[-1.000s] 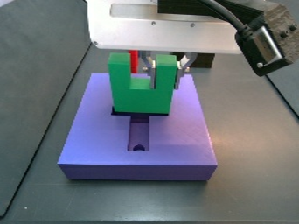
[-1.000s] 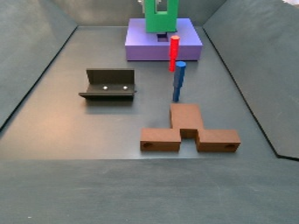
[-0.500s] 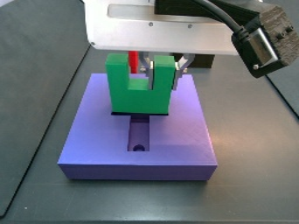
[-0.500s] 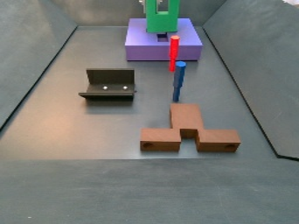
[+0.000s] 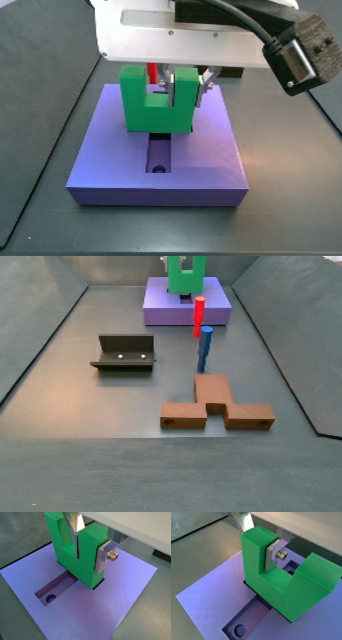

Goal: Pick up the green object. Move up. Move to above the board. Insert the green object.
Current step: Insert the green object.

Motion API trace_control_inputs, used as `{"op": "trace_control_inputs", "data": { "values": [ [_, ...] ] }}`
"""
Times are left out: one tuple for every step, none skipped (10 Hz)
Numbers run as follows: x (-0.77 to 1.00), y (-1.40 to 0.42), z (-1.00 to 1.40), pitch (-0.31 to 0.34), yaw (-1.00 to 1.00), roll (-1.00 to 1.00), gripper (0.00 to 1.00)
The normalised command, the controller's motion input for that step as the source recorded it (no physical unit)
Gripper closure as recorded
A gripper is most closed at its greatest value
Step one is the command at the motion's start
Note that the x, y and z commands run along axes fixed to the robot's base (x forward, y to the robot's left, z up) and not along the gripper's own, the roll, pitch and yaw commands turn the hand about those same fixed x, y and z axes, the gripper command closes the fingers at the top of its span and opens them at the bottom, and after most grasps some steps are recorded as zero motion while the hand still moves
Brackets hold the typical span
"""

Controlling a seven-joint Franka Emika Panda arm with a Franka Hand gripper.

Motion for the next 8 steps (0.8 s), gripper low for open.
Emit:
{"op": "trace_control_inputs", "data": {
  "values": [
    [0.0,0.05,-0.15,-0.081,0.05,-0.02,1.0],
    [0.0,0.02,-0.34,-0.151,0.03,-0.02,1.0],
    [0.0,0.0,-0.51,-0.116,0.0,0.0,1.0],
    [0.0,-0.01,-0.62,-0.084,0.0,0.0,1.0],
    [0.0,-0.03,-0.71,-0.089,0.0,0.0,1.0],
    [0.0,-0.05,-0.74,-0.079,0.0,0.01,1.0],
    [0.0,-0.02,-0.54,-0.011,0.0,0.08,1.0],
    [0.0,0.0,0.0,0.0,0.0,0.0,1.0]
  ]
}}
